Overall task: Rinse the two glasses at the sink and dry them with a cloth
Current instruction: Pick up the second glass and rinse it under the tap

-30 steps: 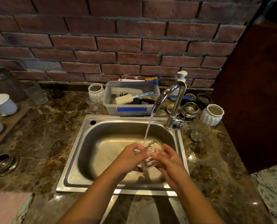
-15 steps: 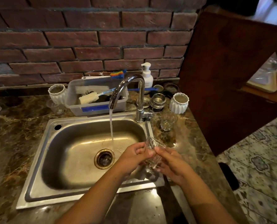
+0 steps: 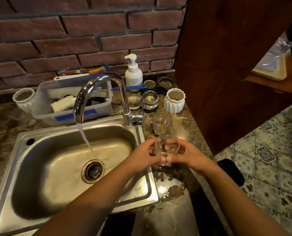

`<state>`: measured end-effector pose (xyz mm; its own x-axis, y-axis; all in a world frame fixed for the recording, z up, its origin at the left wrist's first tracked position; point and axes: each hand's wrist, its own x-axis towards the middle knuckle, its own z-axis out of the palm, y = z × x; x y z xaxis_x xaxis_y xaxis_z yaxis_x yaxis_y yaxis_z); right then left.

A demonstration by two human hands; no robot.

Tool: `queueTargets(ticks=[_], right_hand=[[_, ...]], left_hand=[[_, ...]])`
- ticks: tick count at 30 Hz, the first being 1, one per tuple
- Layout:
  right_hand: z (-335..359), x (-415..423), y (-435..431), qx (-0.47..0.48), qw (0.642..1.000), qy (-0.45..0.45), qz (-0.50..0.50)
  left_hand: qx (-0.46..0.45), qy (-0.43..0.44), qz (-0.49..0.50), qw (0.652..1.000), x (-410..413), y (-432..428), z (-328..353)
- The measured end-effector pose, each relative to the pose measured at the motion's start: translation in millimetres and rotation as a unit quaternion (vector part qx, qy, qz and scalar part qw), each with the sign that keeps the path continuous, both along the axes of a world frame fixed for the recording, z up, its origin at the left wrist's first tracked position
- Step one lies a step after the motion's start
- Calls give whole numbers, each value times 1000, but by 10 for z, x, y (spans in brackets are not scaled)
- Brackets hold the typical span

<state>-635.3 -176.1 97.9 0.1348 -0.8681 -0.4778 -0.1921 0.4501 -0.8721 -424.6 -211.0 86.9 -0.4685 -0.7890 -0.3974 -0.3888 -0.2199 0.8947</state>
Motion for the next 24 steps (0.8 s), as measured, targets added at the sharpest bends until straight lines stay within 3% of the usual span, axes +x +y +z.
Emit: queueTargets(ticks=[5, 15, 24], right_hand=[[-141, -204, -232, 4, 997, 47, 57], [-290, -330, -385, -29, 993, 70, 93], [-348, -344, -339, -33, 987, 109, 115]], left_hand=[[-66, -69, -9, 995, -169, -122, -128], [-104, -56, 56, 991, -355, -111, -344], [-140, -80, 50, 986, -371, -18, -362]])
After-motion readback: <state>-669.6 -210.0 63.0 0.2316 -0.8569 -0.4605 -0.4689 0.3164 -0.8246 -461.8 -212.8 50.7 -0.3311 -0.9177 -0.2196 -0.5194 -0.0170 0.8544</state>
